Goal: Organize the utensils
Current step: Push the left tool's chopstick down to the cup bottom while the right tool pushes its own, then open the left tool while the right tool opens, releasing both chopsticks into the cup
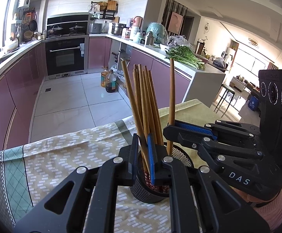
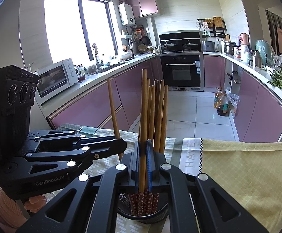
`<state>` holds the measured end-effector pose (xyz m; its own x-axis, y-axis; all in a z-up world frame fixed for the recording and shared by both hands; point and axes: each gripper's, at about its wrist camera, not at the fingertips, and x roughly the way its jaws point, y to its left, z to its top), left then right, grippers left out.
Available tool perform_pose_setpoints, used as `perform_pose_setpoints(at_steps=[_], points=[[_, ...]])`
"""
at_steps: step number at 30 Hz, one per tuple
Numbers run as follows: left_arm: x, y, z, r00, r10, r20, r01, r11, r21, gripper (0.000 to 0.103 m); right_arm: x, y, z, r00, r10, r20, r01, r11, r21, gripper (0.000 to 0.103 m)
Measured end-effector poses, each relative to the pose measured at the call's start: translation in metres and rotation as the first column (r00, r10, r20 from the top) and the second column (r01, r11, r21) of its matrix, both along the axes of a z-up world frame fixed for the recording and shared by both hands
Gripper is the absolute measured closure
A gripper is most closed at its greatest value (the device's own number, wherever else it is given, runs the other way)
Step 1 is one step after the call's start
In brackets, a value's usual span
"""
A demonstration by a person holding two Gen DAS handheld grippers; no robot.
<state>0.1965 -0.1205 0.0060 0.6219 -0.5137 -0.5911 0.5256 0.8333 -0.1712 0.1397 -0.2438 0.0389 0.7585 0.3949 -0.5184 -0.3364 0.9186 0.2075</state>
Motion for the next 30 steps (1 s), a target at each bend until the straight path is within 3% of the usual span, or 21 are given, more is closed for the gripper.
perform_pose_setpoints(at_steps=[14,21,24,28,30], points=[[0.004,0.0,-0.008,1.0,0.011,-0.018,-0.011,1.0,0.002,0.093,0.006,0.001,-0.003,1.0,-0.012,-0.01,0.012,1.0,-0.003,0.096],[-0.002,0.007,-0.011,1.0,0.004,-0.015,-0.004,1.0,-0.021,0.075,-0.001,0.0,-0.009,1.0,-0.013,-0.012,0.013,1.0,0.003,0.095],[-0.011,0.016,-0.011,0.999,0.037,0.013,-0.036,0.999,-0.025,0.071,-0.013,-0.001,-0.009,1.0,-0.013,0.004,0.013,1.0,0.007,0.082],[-0.032,0.036,-0.004,0.989,0.115,0.089,-0.111,0.993,-0.043,0.051,-0.034,0.001,-0.005,0.998,-0.023,0.052,0.023,1.0,0.004,0.054],[-0.046,0.047,-0.001,0.978,0.16,0.135,-0.157,0.987,-0.039,0.041,-0.046,0.001,-0.004,0.996,-0.033,0.084,0.034,0.999,-0.005,0.045]])
